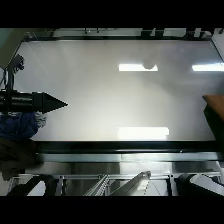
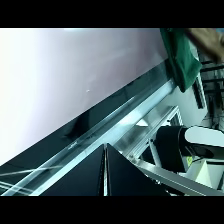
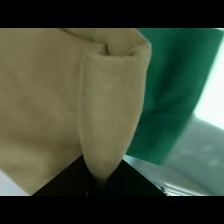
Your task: Fold the shirts.
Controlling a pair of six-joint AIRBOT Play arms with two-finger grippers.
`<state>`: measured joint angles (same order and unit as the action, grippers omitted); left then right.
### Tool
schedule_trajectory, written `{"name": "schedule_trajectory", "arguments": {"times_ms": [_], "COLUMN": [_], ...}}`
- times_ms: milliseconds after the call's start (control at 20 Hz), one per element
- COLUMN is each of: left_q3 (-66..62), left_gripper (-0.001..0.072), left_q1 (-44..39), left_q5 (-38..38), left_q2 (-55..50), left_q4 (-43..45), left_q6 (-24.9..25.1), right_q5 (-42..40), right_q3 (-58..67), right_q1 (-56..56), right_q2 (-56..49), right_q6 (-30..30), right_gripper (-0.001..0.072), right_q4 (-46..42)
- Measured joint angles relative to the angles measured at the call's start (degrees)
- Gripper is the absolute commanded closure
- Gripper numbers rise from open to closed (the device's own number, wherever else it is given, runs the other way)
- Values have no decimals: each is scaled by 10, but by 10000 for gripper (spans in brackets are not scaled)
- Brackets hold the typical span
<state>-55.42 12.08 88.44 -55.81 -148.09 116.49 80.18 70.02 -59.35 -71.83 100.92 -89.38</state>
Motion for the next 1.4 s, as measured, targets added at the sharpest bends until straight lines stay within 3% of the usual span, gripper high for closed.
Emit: {"name": "schedule_trajectory", "arguments": {"times_ms": [50, 100, 150, 200, 300, 400, 450, 550, 750, 900, 1100, 1400], "left_q3": [0, 0, 0, 0, 0, 0, 0, 0, 0, 0, 0, 0], "left_gripper": [686, 688, 689, 689, 689, 689, 689, 689, 689, 689, 689, 689], "left_q1": [0, 0, 0, 0, 0, 0, 0, 0, 0, 0, 0, 0], "left_q5": [-2, -6, -10, -12, -20, -30, -34, -43, -62, -71, -75, -65], "left_q2": [0, 0, 0, 0, 0, 0, 0, 0, 0, 0, 0, 0], "left_q4": [0, 0, 0, 0, 0, 0, 0, 0, 0, 0, 0, 0], "left_q6": [0, 0, 0, 0, 0, 0, 0, 0, 0, 0, 1, -1], "right_q5": [-17, -31, -45, -53, -59, -42, -30, -6, -2, -55, -154, -213], "right_q3": [-34, -64, -87, -103, -117, -110, -101, -83, -66, -63, -68, -81], "right_q1": [-20, -34, -43, -50, -57, -59, -56, -33, 113, 300, 496, 572], "right_q2": [1, 2, 2, 3, 5, 11, 15, 26, 53, 78, 144, 206], "right_q6": [-1, -2, -6, -11, -26, -37, -40, -50, -88, -101, -71, -46], "right_gripper": [681, 503, 78, 16, 15, 17, 83, 680, 691, 692, 693, 691], "right_q4": [-9, -13, -18, -23, -22, -9, 2, 58, 213, 255, 208, 179]}}
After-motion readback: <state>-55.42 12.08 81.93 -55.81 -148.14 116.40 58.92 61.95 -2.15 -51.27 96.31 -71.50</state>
